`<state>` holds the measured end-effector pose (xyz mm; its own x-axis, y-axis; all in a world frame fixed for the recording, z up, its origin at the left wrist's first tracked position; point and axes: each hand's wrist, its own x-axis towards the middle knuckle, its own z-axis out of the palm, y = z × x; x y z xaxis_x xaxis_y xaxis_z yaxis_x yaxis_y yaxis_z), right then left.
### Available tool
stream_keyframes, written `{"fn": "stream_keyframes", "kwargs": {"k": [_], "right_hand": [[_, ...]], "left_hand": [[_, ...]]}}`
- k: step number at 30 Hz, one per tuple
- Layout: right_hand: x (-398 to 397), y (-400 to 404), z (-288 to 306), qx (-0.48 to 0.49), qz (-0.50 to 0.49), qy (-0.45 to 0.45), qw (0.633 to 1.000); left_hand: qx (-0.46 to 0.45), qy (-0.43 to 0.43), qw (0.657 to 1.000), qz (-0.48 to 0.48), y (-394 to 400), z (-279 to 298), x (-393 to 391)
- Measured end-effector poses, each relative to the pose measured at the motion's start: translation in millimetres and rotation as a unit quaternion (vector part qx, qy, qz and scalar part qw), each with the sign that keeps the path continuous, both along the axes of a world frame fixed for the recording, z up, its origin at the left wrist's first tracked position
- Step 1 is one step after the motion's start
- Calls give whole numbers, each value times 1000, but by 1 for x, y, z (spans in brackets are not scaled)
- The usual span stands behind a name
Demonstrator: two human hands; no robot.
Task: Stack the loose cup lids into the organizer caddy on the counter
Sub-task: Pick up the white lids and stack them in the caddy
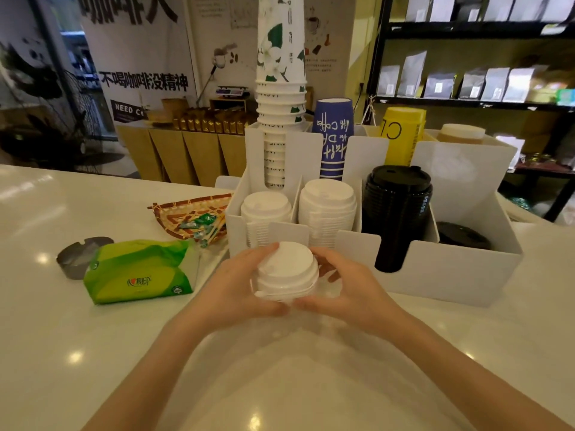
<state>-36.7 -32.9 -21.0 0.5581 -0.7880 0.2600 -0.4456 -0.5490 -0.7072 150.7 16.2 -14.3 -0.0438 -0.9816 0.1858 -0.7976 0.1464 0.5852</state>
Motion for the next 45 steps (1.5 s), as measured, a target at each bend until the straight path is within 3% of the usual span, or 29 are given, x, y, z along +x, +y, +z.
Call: {"fn": "stream_keyframes", "kwargs": {"k": [10, 17, 25, 33, 45], "right_hand": [[25, -31, 63, -50, 28, -33, 998], [42, -71, 104, -96, 35, 29, 994], [61, -109, 116, -6, 38, 62, 997], [75, -125, 101, -3, -5, 47, 999], [86, -128, 93, -68, -12, 196, 978]], "left_hand": [[-107, -9, 994, 26, -20, 68, 19], [-151, -14, 986, 64, -64, 83, 26], [-141, 13, 985, 96, -99, 71, 34], [-106, -84, 983, 123, -102, 63, 36], [-96, -204, 965, 132, -96, 51, 36]]}}
